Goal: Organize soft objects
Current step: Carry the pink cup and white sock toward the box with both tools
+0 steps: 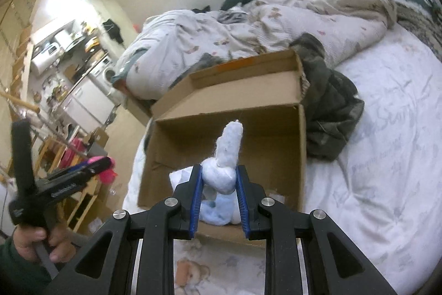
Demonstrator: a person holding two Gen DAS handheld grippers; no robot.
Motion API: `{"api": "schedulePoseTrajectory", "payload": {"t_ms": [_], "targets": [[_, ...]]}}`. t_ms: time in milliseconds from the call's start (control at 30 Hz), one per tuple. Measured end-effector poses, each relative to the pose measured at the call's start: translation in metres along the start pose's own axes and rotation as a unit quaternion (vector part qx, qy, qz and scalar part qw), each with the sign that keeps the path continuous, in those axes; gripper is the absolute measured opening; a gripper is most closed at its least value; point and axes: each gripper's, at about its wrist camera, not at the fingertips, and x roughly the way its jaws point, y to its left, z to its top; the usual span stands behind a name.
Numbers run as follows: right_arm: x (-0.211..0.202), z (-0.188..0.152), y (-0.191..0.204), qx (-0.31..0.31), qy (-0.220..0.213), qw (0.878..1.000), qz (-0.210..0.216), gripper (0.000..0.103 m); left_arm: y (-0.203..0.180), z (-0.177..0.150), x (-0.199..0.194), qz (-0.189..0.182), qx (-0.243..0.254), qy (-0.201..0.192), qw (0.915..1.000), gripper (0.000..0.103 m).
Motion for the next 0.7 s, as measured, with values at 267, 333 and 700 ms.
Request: {"api": "schedulePoseTrajectory", "payload": {"t_ms": [267,333,700], "targets": [[0.021,-0.001,-0.006,0.012,0.016,1.000,-0.019,0.026,-0.016,-0.005,0.035,-0.024,0.019,-0.019,0.9994,0.043],[0.029,-0.003,-0.006,0.011,0.027,0.999,-0.026,0.026,-0.018,-0.011,0.048,-0.026,0.019,-0.006,0.9994,0.043],[0.066,-0.013,-0.008,-0.008,0.092,0.994,-0.061,0.026,-0.040,-0.017,0.068,-0.062,0.044,0.015,0.9970,0.043]]}}
